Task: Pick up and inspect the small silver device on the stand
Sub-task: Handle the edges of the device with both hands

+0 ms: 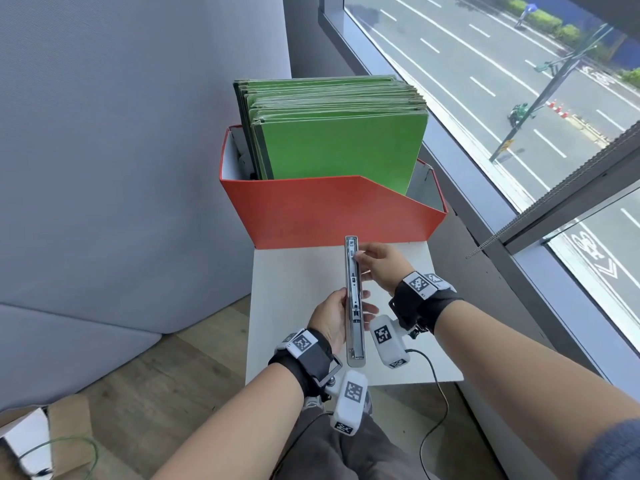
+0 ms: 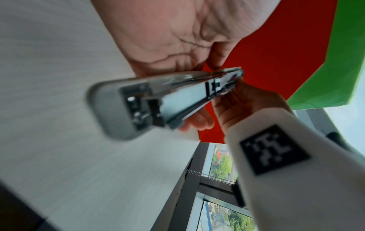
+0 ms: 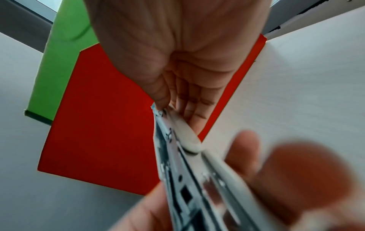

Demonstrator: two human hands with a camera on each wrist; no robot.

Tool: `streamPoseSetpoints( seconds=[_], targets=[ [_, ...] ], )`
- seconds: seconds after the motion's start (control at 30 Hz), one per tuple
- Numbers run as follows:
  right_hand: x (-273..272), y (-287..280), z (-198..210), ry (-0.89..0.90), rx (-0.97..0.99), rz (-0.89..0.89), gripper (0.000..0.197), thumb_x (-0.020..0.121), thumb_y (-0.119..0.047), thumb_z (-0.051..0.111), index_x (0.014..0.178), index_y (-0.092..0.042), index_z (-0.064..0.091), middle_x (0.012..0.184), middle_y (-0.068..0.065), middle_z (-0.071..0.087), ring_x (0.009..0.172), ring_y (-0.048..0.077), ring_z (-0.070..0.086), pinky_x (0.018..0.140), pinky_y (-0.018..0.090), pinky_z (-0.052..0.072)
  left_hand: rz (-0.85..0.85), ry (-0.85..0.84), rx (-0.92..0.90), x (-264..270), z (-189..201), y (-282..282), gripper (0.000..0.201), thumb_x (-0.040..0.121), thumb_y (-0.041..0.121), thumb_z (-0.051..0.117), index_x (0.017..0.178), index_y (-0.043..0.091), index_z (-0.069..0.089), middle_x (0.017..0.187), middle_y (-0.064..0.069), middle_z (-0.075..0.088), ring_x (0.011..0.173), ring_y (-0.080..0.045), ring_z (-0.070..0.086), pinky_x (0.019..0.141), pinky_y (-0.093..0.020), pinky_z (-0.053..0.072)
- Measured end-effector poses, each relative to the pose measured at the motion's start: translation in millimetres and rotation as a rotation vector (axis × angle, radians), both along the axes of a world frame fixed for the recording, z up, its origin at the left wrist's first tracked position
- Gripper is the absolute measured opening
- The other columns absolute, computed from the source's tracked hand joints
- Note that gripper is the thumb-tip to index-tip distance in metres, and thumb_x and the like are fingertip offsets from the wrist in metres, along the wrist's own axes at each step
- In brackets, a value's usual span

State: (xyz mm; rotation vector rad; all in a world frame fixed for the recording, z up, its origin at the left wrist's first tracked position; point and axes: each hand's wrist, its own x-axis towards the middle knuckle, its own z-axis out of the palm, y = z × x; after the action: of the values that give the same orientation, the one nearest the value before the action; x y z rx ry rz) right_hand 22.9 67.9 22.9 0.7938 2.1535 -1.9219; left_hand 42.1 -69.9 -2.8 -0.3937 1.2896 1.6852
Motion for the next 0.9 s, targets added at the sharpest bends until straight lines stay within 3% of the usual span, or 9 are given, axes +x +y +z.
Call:
streamPoseSetpoints(
  seconds=[0.1, 0.23, 0.33, 0.43, 0.5, 0.6, 0.73, 0.8, 0.9],
  targets=[
    [-5, 4, 2, 0.022, -0.057, -0.011, 0.022, 0.094, -0.004, 0.048, 0.114, -0.001, 0.056, 0.077, 0.007, 0.062, 0.064, 0.018, 0.061, 0.055, 0.021, 0.059, -0.039, -0.053, -0.028, 8, -8, -7, 0.056, 0.098, 0.036, 0.033, 0.070, 0.012, 0.075, 0.065, -0.005, 0.069, 0.054, -0.017, 0.063, 0.061, -0.032, 0.053],
    [-6, 8, 0, 0.034, -0.055, 0.039, 0.026, 0.093, 0.002, 0.046, 0.118, -0.001, 0.053, 0.080, 0.011, 0.058, 0.067, 0.021, 0.059, 0.055, 0.022, 0.060, -0.047, -0.127, -0.041, 11, -10, -11, 0.058, 0.098, 0.044, 0.030, 0.081, 0.008, 0.071, 0.058, -0.003, 0.065, 0.053, -0.016, 0.058, 0.063, -0.034, 0.048],
    [-4, 11, 2, 0.084, -0.020, 0.056, 0.018, 0.092, 0.004, 0.046, 0.104, -0.006, 0.054, 0.078, 0.006, 0.053, 0.068, 0.021, 0.059, 0.061, 0.028, 0.061, -0.025, -0.185, -0.021, 10, -10, -8, 0.056, 0.099, 0.044, 0.027, 0.081, 0.007, 0.065, 0.056, -0.002, 0.061, 0.053, -0.016, 0.054, 0.057, -0.031, 0.044],
    [1, 8, 10, 0.143, 0.119, 0.150, 0.014, 0.092, -0.001, 0.047, 0.098, -0.013, 0.049, 0.086, 0.004, 0.055, 0.079, 0.029, 0.064, 0.078, 0.046, 0.059, -0.006, -0.215, -0.011, 7, -12, -6, 0.055, 0.099, 0.044, 0.024, 0.082, 0.007, 0.061, 0.055, -0.001, 0.059, 0.050, -0.015, 0.054, 0.053, -0.027, 0.044],
    [6, 5, 17, 0.186, 0.237, 0.218, 0.013, 0.093, -0.005, 0.047, 0.100, -0.016, 0.046, 0.089, 0.002, 0.058, 0.083, 0.031, 0.066, 0.082, 0.051, 0.057, 0.002, -0.220, -0.005, 6, -11, -4, 0.055, 0.100, 0.042, 0.023, 0.081, 0.007, 0.061, 0.054, -0.001, 0.059, 0.048, -0.015, 0.054, 0.053, -0.028, 0.043],
    [18, 2, 26, 0.245, 0.347, 0.274, 0.016, 0.093, -0.006, 0.047, 0.101, -0.018, 0.043, 0.090, -0.002, 0.059, 0.082, 0.025, 0.065, 0.081, 0.052, 0.055, 0.014, -0.237, 0.009, 3, -8, -2, 0.053, 0.099, 0.040, 0.025, 0.080, 0.006, 0.061, 0.054, -0.002, 0.059, 0.047, -0.015, 0.053, 0.057, -0.031, 0.040],
    [36, -2, 38, 0.292, 0.414, 0.359, 0.017, 0.092, -0.003, 0.046, 0.105, -0.014, 0.044, 0.098, 0.004, 0.062, 0.093, 0.022, 0.062, 0.084, 0.048, 0.054, 0.042, -0.258, 0.005, 0, -8, -1, 0.050, 0.098, 0.040, 0.029, 0.082, 0.006, 0.062, 0.056, -0.003, 0.058, 0.049, -0.016, 0.052, 0.057, -0.031, 0.039],
    [44, -4, 40, 0.296, 0.443, 0.398, 0.016, 0.093, -0.004, 0.045, 0.106, -0.013, 0.045, 0.101, 0.006, 0.063, 0.095, 0.023, 0.062, 0.086, 0.047, 0.053, 0.051, -0.256, 0.005, -1, -8, -1, 0.049, 0.097, 0.040, 0.030, 0.082, 0.006, 0.061, 0.058, -0.004, 0.057, 0.050, -0.017, 0.051, 0.057, -0.031, 0.039],
    [57, -7, 37, 0.338, 0.520, 0.483, 0.017, 0.093, -0.004, 0.045, 0.105, -0.015, 0.044, 0.108, 0.009, 0.061, 0.090, 0.032, 0.063, 0.078, 0.051, 0.054, 0.079, -0.266, 0.021, -4, -6, 0, 0.056, 0.096, 0.049, 0.030, 0.075, 0.007, 0.061, 0.057, -0.006, 0.056, 0.050, -0.019, 0.052, 0.057, -0.031, 0.038]
  ],
)
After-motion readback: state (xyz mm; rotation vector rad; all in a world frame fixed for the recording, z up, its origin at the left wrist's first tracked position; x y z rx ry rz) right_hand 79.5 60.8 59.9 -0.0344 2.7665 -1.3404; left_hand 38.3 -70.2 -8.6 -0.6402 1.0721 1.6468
